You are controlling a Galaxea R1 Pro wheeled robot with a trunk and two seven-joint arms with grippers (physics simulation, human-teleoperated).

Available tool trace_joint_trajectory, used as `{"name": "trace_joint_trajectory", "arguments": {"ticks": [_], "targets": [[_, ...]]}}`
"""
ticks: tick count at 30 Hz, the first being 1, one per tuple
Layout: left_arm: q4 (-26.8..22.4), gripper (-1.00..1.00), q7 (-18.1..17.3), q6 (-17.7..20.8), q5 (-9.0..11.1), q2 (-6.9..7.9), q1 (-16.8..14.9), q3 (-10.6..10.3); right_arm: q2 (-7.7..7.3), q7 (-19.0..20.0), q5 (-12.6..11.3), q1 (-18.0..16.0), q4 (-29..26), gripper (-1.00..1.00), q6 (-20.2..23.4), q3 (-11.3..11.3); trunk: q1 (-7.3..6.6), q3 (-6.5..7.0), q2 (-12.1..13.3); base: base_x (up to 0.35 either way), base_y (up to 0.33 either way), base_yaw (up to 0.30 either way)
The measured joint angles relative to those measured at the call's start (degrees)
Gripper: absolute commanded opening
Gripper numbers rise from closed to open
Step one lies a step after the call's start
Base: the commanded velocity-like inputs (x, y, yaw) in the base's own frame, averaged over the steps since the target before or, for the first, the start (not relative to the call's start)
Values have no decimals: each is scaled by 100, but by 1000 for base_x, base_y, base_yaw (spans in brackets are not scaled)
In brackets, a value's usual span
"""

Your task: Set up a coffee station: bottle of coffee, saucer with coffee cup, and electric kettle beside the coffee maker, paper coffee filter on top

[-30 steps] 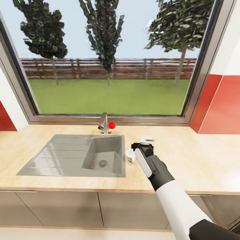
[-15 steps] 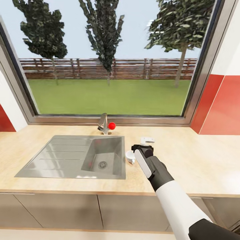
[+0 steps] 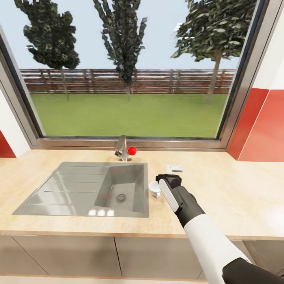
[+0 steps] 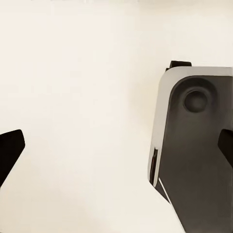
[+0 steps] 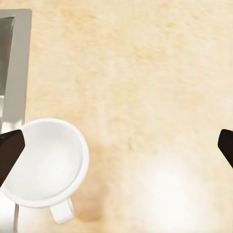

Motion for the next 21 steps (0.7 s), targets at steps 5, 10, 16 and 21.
{"name": "trace_joint_trajectory", "arguments": {"ticks": [5,10,16,21], "targets": [[33,100,2,0,5,2,0,1,0,6,-3,0,70,100,0,0,0,0,0,1,0,0],[72,100,-2,0,6,3,0,1,0,14,-2,0,109,100,0,0,0,0,0,1,0,0],[78,100,-2,-7,5,3,0,-1,0,18,2,2,118,100,0,0,-1,0,0,71,0,0],[79,100,-2,-2,5,3,0,1,0,18,6,8,124,100,0,0,-2,0,0,168,0,0]]}}
